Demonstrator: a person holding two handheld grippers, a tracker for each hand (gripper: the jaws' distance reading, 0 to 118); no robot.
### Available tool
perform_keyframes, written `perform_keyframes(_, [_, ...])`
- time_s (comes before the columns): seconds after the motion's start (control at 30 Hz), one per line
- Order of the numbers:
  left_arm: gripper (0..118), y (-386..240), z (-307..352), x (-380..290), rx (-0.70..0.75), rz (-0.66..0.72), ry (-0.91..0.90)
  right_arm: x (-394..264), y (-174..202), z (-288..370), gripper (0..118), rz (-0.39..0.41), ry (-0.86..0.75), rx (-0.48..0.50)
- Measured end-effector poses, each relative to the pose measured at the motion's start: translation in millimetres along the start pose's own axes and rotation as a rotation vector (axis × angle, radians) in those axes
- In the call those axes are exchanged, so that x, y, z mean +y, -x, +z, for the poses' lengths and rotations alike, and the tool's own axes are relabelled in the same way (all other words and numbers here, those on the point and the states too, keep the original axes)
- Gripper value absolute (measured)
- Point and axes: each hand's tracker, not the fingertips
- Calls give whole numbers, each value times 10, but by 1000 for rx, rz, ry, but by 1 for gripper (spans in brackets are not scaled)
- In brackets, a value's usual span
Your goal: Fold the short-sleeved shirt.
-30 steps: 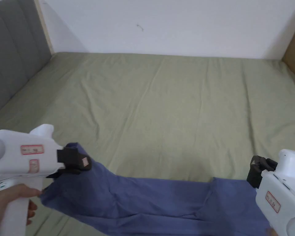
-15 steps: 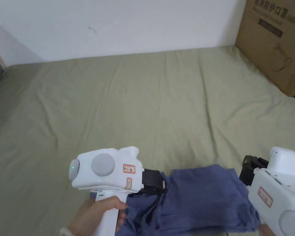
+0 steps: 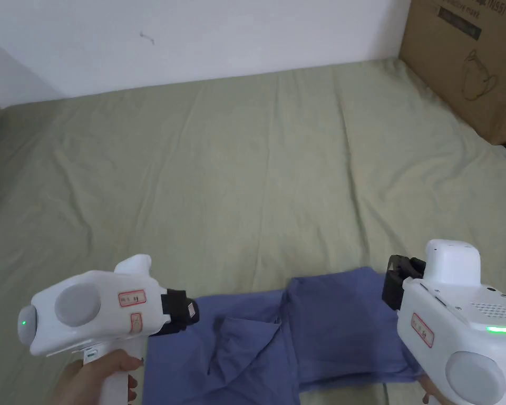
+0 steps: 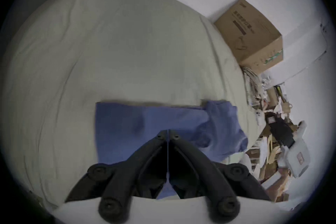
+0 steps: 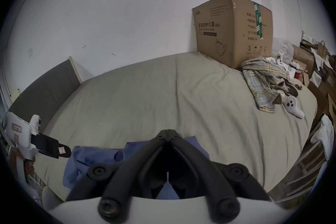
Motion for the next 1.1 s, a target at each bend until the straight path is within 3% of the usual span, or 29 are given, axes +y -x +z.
perform_keyframes(0.13, [0, -39, -180, -86, -39, -13, 46, 10, 13, -9, 1, 8, 1, 10])
perform_keyframes(0.3, [0, -213, -543, -185, 45, -126, 137, 28, -50, 15, 1, -12, 1, 13])
perform_keyframes(0.43, [0, -268, -682, -271, -56, -37, 170, 18, -133, 40, 1, -19, -1, -4])
perform_keyframes(0.57, [0, -501, -666, -372, -117, -74, 197, 12, -223, 48, 1, -52, 2, -10])
perform_keyframes(0.93, [0, -1061, -669, -734, -109, -298, 261, -17, -279, 67, 1, -54, 10, -22])
perform_keyframes(1.1, [0, -938, -615, -702, -146, -216, 249, -13, -309, 94, 1, -85, 13, -18])
